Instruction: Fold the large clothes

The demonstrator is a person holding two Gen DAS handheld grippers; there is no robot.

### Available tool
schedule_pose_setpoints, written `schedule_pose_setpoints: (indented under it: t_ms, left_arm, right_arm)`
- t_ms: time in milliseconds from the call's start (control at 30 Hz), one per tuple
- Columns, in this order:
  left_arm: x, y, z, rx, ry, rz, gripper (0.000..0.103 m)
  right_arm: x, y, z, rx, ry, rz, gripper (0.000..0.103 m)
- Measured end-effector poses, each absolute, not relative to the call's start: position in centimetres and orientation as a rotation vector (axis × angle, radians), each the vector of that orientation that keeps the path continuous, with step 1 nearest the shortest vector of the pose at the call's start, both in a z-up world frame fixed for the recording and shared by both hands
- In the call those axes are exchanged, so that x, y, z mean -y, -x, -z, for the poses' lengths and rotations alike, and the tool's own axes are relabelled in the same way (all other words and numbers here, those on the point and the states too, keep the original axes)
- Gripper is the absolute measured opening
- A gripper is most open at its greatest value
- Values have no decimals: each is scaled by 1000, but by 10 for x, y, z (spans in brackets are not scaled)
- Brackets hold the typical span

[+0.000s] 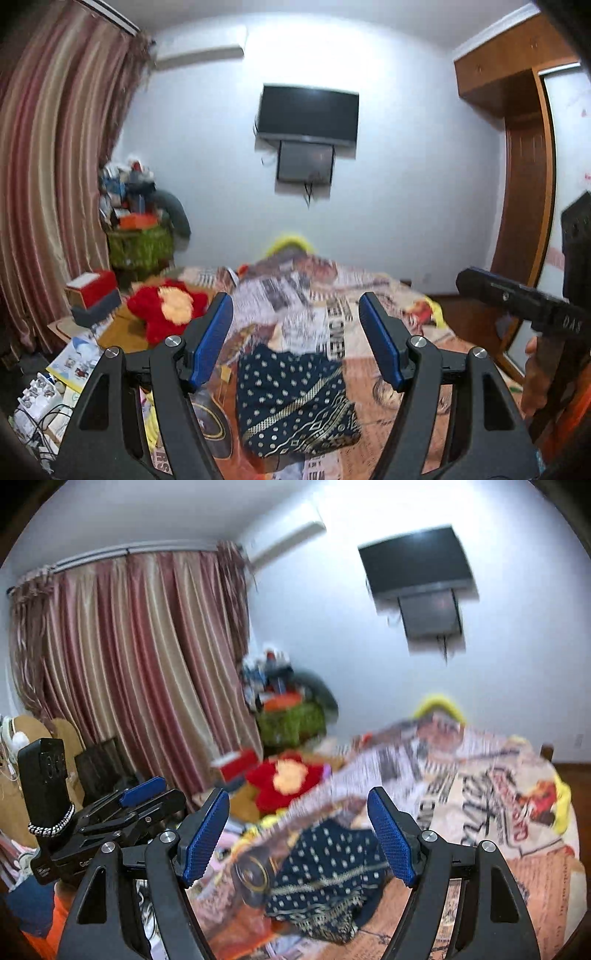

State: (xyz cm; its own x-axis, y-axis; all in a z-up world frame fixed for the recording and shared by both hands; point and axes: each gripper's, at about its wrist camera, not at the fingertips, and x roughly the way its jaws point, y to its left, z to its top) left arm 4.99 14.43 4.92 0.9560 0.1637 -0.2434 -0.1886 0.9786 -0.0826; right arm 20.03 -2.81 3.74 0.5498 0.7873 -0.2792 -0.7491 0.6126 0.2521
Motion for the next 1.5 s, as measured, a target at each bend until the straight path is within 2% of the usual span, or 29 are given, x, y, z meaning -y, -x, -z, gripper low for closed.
schedule_pose_setpoints:
  t_ms: [300,433,800,1033,1500]
  left_arm:
    - [-126,-14,-43,-179,111,-239,70]
    - [-122,-13,-34,-201,109,-261,82]
    - [-116,-6,-23,-210,116,-288,89]
    - [-113,-11,-18,-223,100,-292,92]
    - [-110,-15,-14,-243,93,-287,93]
  right_arm:
    - [40,-134,-41,-233,-92,-845,77]
    - [40,-122,-35,-233,-81,-824,89]
    - [40,-118,-17,-272,-66,-754,99]
    - [42,-124,-11,-306,-83,-731,101]
    - [44,-127,-10,-314,-83,-728,103]
